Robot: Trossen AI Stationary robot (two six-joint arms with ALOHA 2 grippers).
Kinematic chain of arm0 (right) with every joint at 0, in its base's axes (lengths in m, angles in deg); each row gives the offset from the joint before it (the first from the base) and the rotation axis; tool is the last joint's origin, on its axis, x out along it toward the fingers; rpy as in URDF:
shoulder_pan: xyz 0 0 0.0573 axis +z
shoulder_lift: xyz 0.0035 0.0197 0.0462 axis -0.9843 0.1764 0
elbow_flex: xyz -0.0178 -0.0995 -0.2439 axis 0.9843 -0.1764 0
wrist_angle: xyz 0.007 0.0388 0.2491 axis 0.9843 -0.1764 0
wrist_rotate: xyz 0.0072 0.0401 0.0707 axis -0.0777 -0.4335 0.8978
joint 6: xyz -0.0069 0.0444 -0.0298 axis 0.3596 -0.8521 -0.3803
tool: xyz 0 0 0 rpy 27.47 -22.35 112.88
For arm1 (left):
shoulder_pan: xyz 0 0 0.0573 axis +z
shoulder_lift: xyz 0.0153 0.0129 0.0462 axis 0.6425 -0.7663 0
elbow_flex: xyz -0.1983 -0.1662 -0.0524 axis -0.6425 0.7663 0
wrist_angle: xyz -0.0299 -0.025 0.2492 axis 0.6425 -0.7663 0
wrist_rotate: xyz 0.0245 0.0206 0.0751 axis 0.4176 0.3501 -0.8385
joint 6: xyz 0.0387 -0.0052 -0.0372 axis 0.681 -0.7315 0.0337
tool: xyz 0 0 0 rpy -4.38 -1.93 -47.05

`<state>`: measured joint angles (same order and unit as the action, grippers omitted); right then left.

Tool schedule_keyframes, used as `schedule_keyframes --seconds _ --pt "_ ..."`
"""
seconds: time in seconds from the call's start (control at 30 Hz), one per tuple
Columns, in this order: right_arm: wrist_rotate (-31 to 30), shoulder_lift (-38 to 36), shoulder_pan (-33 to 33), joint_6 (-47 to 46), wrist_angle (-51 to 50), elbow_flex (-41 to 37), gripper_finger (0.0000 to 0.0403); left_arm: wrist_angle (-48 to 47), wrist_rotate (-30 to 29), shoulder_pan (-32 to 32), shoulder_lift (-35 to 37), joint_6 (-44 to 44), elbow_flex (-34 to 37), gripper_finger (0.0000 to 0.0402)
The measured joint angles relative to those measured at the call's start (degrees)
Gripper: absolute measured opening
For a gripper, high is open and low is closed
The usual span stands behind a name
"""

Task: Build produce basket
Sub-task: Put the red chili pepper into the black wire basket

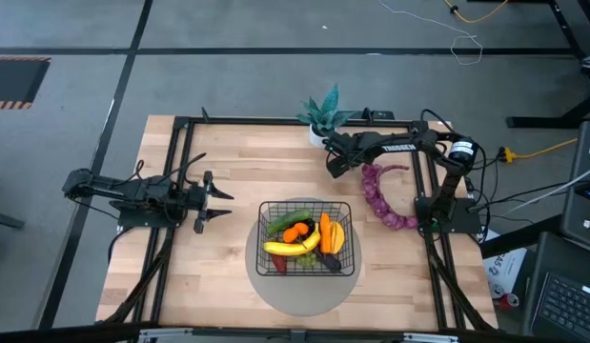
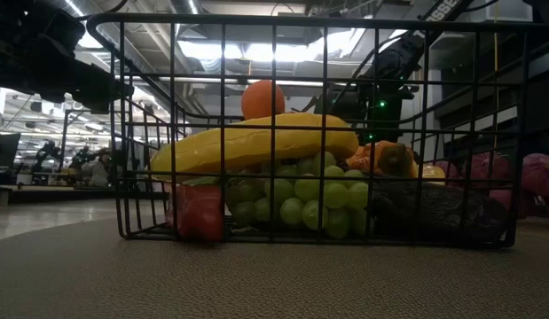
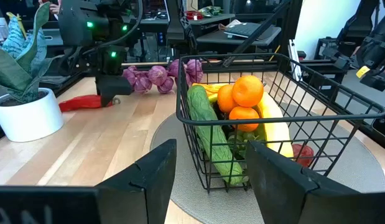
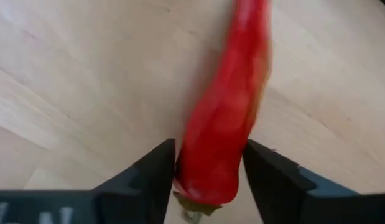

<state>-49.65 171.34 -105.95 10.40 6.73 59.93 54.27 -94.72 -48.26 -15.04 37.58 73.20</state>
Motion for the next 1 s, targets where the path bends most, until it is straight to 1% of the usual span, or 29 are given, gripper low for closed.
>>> schedule_keyframes --seconds 0.17,0.3,0.53,0.73,0.8,0.93,1.0 --pt "1.2 -0.1 0.0 -0.1 -1.2 0.0 0.0137 0.0 0.0 0.0 0.0 0.0 0.0 0.0188" --pt "1.2 -0.1 0.2 0.0 -2.5 0.0 0.0111 0.0 0.0 0.0 0.0 0.0 0.0 0.0188" --pt "1.5 -0.4 1.8 4.1 -5.0 0.1 0.0107 0.0 0.0 0.0 0.0 0.0 0.0 0.0188" --pt "3.7 -0.9 3.3 7.2 -12.9 4.2 0.0107 0.0 0.0 0.0 0.0 0.0 0.0 0.0188" --pt "5.5 -0.9 3.6 8.9 -15.4 7.0 0.0107 0.0 0.0 0.0 0.0 0.0 0.0 0.0188" --pt "13.7 -0.9 4.3 14.3 -19.5 13.0 0.0107 0.0 0.0 0.0 0.0 0.0 0.0 0.0188" --pt "16.4 -0.9 4.7 16.5 -20.0 15.8 0.0107 0.0 0.0 0.0 0.0 0.0 0.0 0.0188"
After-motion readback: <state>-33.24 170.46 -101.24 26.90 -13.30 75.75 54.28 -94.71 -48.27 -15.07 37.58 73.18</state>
